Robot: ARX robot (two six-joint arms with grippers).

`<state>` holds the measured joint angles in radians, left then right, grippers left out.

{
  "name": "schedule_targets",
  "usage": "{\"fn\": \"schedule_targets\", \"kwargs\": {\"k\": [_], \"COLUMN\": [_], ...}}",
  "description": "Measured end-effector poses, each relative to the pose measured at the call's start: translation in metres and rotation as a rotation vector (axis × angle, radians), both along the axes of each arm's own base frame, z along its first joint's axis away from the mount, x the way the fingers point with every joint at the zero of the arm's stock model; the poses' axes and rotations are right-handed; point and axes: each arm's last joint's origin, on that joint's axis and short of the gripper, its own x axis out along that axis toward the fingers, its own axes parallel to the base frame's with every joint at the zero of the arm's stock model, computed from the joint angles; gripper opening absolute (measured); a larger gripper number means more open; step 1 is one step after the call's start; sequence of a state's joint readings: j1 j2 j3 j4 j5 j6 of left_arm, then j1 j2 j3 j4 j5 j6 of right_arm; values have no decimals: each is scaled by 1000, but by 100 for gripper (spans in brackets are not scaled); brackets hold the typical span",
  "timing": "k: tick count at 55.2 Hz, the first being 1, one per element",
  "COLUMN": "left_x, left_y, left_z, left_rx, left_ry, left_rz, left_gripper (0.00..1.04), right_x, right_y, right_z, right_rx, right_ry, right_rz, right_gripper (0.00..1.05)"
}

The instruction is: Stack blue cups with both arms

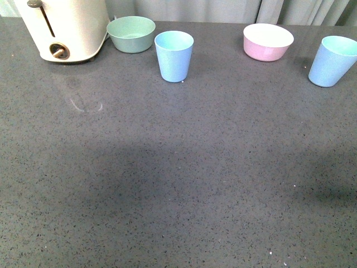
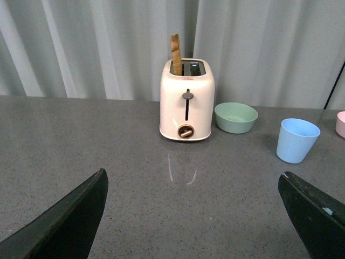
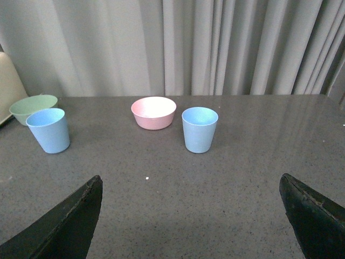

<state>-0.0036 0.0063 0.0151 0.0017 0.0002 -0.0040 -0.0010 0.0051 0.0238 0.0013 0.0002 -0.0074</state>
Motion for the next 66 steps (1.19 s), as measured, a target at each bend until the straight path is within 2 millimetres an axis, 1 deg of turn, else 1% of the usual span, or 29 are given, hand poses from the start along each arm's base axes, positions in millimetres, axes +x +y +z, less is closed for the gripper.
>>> {"fn": "schedule_targets", "kwargs": {"k": [50,51,53,54,55,56,57,59,61,66], "left_x": [0,0,1,1,2,4,6,13,27,68], "left_y": [0,0,0,-1,-1,-2,-3,-4,-7,-15], "left_z": [0,0,-1,-1,0,2,2,5,9,20], "left_rx": [0,-3,-29,-56,-74,-79,-94,-116,-130,-143], "left_ry": [0,10,105,186,267,296,375,439,489,507], "left_rz": [0,5,31,39,53,51,56,57,52,48], "left_gripper": [96,96,96,96,96,96,96,96,96,96], "right_x": [0,0,0,0,0,0,0,0,0,0], "right_y": [0,0,0,0,0,0,0,0,0,0], "right_z": [0,0,0,0,0,0,0,0,0,0], "right_rx": [0,0,0,0,0,0,0,0,0,0], "right_ry": [0,0,0,0,0,0,0,0,0,0], "right_rz": [0,0,0,0,0,-1,0,0,0,0], "right_gripper": [96,96,96,96,96,96,96,96,96,96]}}
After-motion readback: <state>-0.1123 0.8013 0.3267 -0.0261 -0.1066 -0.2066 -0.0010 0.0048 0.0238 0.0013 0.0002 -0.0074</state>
